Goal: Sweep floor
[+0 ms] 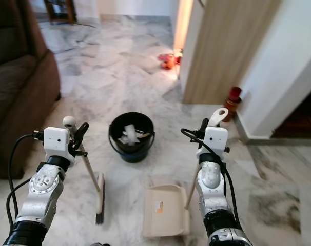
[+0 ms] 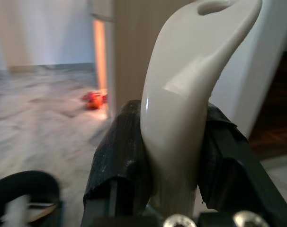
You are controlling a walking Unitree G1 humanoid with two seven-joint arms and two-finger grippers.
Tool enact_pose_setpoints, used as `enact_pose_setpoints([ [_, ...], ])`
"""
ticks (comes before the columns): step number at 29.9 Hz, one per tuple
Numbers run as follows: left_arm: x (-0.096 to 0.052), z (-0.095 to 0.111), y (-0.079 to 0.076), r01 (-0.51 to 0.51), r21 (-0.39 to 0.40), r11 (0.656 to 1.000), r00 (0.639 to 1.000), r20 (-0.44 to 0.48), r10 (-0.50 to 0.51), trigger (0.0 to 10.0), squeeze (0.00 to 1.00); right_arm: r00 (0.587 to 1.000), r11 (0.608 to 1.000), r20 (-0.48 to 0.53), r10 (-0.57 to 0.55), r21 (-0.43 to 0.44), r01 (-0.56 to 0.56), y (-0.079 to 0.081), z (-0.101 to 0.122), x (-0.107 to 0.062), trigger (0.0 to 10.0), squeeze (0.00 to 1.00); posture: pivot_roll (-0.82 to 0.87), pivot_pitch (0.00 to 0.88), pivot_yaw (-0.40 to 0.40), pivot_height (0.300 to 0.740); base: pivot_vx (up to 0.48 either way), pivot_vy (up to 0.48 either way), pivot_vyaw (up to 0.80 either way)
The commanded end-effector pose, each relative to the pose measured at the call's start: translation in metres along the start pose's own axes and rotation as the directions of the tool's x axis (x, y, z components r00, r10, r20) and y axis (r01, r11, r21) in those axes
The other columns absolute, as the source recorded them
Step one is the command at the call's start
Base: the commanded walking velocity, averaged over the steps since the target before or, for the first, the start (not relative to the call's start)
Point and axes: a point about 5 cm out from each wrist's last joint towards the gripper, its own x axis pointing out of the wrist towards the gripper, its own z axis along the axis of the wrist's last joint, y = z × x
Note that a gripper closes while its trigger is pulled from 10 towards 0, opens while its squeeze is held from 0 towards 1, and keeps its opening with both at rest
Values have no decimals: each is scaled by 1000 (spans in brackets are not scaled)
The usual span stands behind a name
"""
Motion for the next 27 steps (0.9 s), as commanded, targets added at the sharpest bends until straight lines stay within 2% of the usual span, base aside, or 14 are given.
enact_pose_setpoints([
  [1, 7, 13, -2, 21, 8, 1000, 998, 66, -21, 10000, 0, 1000, 1000, 24, -8, -1, 8, -1, 5, 3, 10000, 0, -122, 40, -27, 740, 0, 0, -800],
  [13, 13, 10, -2, 47, 41, 998, 998, 46, -49, 10000, 0, 999, 1000, 32, -14, -17, 15, 2, 7, 6, 10000, 0, -152, 10, 12, 740, 0, 0, -800],
  [19, 17, 13, -3, 48, 43, 998, 997, 54, -50, 10000, 0, 999, 1000, 35, -16, -19, 17, 3, 10, 8, 10000, 0, -128, 31, 21, 740, 0, -354, -800],
  [24, 19, 15, -3, 44, 52, 998, 997, 62, -47, 10000, 0, 999, 1000, 32, -7, -14, 7, 6, 10, 8, 10000, 0, -89, 57, 11, 740, 0, 0, -800],
  [27, 18, 15, -3, 41, 58, 997, 997, 64, -45, 10000, 0, 999, 1000, 34, -2, -11, 3, 7, 11, 9, 10000, 0, -78, 55, 9, 740, 0, -302, -800],
])
